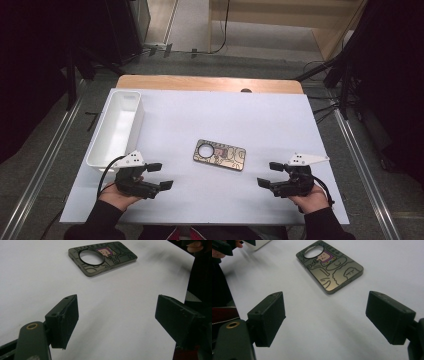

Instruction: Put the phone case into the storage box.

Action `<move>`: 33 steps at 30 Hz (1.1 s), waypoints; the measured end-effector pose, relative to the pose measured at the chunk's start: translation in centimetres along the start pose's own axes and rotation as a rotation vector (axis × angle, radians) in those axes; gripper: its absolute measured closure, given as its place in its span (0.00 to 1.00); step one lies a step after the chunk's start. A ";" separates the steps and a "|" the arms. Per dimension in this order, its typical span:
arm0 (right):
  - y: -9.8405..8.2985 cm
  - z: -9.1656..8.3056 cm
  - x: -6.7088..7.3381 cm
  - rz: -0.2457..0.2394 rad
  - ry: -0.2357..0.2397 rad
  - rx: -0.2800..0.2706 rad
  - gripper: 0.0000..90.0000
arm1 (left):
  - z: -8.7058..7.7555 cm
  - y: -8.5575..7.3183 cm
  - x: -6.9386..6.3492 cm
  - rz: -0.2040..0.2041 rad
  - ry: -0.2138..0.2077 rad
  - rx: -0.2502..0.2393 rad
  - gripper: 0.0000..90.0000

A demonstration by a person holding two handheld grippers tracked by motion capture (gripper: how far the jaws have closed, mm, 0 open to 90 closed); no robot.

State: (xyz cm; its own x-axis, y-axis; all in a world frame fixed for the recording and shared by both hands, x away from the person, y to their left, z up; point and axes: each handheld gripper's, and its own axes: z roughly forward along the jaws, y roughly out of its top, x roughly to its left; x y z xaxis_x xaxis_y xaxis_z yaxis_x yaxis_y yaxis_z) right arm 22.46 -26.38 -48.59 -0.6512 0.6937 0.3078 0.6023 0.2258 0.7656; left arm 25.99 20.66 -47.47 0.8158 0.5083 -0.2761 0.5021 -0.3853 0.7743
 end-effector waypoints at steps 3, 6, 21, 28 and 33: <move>0.1 0.2 -0.2 0.018 -0.004 0.007 0.17 | 0.0 0.0 0.1 -0.010 -0.003 0.009 0.21; -0.1 0.4 -0.8 0.037 0.032 0.024 0.17 | -0.1 0.1 0.2 -0.029 -0.007 0.010 0.21; 0.2 0.7 -0.9 0.050 0.070 0.030 0.17 | -0.3 0.5 0.3 -0.025 0.028 -0.010 0.21; 0.4 0.9 -0.7 0.038 0.039 0.001 0.17 | -0.2 0.3 0.5 -0.036 0.002 -0.001 0.21; 0.2 1.0 -0.8 0.041 0.007 -0.003 0.17 | 0.0 0.0 0.6 -0.028 -0.007 0.011 0.21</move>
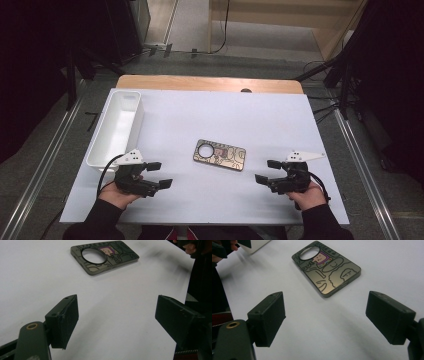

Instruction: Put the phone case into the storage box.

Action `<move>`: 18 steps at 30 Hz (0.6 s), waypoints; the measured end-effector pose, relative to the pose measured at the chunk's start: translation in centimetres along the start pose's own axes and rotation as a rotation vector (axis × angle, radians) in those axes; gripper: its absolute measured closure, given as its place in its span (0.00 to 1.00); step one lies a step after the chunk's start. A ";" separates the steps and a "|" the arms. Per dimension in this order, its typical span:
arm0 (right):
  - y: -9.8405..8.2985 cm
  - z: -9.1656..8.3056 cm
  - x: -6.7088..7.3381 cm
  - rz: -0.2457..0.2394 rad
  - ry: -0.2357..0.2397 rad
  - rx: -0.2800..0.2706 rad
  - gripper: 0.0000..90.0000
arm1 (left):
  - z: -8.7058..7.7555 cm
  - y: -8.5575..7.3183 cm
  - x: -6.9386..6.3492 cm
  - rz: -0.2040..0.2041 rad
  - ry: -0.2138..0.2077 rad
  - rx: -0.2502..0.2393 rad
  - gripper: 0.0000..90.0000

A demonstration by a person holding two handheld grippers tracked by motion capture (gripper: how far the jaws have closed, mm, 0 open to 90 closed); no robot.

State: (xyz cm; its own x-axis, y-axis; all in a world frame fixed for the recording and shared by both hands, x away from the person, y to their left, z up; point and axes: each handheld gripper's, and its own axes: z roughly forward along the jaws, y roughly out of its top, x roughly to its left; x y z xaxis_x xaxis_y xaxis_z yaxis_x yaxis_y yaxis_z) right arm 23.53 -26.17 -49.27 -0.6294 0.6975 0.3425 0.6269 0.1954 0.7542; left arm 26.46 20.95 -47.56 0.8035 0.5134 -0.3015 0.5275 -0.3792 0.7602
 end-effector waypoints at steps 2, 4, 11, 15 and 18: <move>0.0 0.0 0.0 0.000 0.002 0.000 0.17 | 0.1 -0.1 0.0 0.000 0.000 0.006 0.21; 0.0 -0.2 0.1 0.000 0.013 0.008 0.17 | 0.1 -0.1 0.0 -0.001 -0.004 0.004 0.21; 0.2 -0.7 -0.1 0.012 -0.002 -0.007 0.24 | 0.0 -0.1 0.0 -0.007 -0.004 0.004 0.21; 0.2 -0.8 -0.1 0.003 0.005 -0.019 0.23 | 0.0 -0.1 0.0 -0.016 -0.004 0.000 0.21; 0.2 -0.8 -0.1 -0.009 -0.007 -0.019 0.23 | 0.0 -0.1 0.0 -0.009 -0.002 0.000 0.21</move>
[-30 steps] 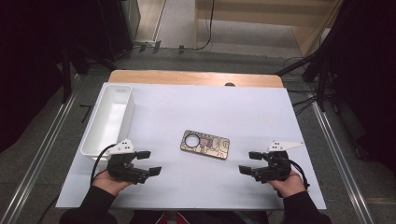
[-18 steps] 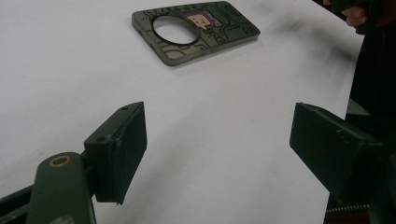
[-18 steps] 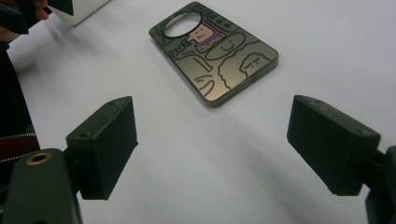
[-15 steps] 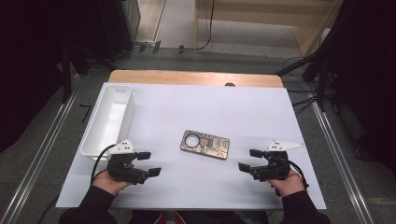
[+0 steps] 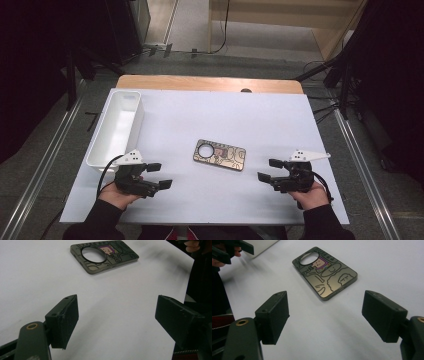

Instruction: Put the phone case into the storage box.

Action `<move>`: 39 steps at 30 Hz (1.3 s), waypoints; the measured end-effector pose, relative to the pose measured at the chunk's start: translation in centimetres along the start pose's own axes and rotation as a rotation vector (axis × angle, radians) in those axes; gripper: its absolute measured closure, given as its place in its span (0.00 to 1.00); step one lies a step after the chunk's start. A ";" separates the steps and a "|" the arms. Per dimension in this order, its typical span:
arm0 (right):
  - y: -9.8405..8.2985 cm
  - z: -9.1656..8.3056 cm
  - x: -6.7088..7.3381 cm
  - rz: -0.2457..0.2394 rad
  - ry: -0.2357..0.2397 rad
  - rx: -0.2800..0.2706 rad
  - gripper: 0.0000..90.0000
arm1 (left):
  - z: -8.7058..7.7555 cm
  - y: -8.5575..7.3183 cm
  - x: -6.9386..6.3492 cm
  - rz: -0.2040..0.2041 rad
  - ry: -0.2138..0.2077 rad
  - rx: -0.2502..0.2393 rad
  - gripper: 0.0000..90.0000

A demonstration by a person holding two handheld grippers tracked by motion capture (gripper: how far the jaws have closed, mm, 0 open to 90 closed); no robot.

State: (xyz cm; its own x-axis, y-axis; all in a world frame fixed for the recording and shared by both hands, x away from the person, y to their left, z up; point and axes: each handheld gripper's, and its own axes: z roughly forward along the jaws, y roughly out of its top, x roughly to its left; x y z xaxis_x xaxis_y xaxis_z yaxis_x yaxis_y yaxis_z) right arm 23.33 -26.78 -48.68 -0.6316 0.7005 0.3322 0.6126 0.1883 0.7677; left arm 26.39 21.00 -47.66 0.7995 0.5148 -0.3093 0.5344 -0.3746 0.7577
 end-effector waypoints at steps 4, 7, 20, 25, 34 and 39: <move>0.4 -0.1 -0.2 0.005 0.019 0.018 0.23 | 0.0 0.1 -0.1 0.000 0.012 -0.001 0.21; 0.7 -0.1 -0.2 -0.011 0.012 0.008 0.23 | -0.1 0.1 -0.2 -0.001 0.010 -0.012 0.21; 1.8 0.9 -0.6 -0.044 0.040 0.050 0.12 | 0.1 0.1 -0.2 0.001 0.005 -0.006 0.21; 2.2 1.8 -0.8 -0.089 0.025 0.085 0.00 | 0.1 0.2 -0.2 -0.001 0.002 -0.010 0.21; 3.2 2.7 -1.1 -0.100 0.056 0.073 0.00 | 0.0 0.2 -0.1 -0.009 0.004 -0.015 0.21; 3.7 3.2 -1.5 -0.101 0.060 0.065 0.00 | 0.1 0.2 -0.2 0.001 0.001 -0.010 0.21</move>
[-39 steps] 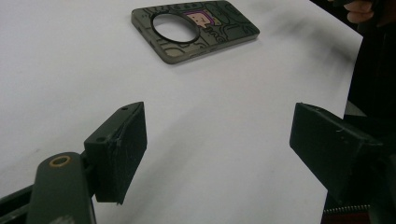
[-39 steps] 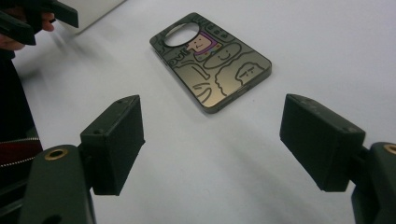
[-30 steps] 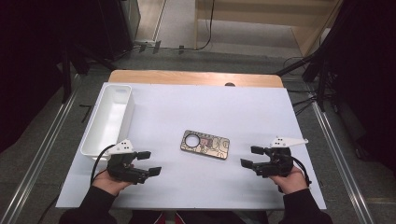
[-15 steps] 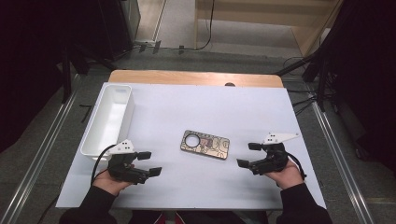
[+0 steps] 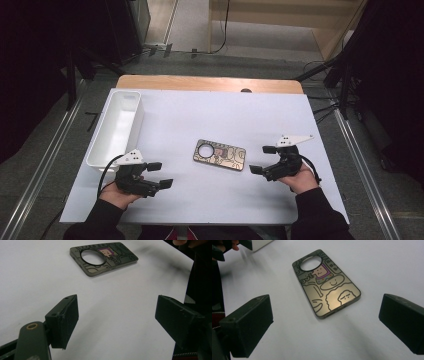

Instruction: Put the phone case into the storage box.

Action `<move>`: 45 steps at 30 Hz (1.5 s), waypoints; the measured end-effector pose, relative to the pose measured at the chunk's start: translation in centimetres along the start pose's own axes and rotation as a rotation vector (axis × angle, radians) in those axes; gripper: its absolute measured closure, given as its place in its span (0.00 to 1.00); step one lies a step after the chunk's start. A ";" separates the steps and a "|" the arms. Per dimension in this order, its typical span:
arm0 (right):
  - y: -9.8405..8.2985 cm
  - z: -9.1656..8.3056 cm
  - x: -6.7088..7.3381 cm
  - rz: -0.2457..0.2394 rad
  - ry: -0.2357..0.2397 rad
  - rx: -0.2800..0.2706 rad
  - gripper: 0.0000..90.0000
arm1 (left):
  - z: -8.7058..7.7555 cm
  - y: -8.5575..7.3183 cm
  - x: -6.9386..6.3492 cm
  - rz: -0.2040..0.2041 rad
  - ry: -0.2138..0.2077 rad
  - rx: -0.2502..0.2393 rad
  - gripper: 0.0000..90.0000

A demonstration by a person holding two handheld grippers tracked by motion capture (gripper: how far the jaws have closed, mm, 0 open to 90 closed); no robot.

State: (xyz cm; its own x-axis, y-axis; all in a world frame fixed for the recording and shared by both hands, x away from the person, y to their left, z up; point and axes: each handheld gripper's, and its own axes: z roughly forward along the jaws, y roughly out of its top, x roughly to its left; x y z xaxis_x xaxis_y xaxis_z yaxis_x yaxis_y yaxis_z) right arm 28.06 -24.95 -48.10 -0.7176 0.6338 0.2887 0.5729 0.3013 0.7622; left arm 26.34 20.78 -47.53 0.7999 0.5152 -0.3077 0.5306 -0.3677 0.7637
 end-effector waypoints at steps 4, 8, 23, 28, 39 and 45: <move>0.4 0.1 -0.2 -0.002 0.008 -0.004 0.00 | 0.0 0.0 0.0 -0.001 -0.003 0.002 0.21; 0.9 0.5 -0.3 -0.015 0.022 -0.003 0.00 | 0.0 0.0 0.0 0.000 -0.004 0.001 0.21; 2.4 1.6 -0.9 -0.055 0.035 0.003 0.00 | 0.1 0.0 0.0 -0.002 -0.009 0.002 0.21; 2.7 2.0 -0.9 -0.069 0.055 0.008 0.00 | 0.1 0.0 0.0 -0.004 -0.010 0.002 0.21; 3.5 2.9 -1.1 -0.109 0.078 0.022 0.00 | 0.0 0.0 0.0 -0.004 -0.011 0.001 0.21; 4.0 3.5 -1.3 -0.119 0.102 0.026 0.00 | 0.0 0.0 0.0 -0.004 -0.011 0.001 0.21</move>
State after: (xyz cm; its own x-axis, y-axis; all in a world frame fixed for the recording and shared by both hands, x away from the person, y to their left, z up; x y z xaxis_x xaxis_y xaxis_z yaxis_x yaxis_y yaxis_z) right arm 32.67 -22.06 -47.46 -0.8170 0.5168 0.2556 0.4902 0.3892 0.7799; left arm 26.37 20.80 -47.55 0.8010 0.5081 -0.3165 0.5336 -0.3665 0.7622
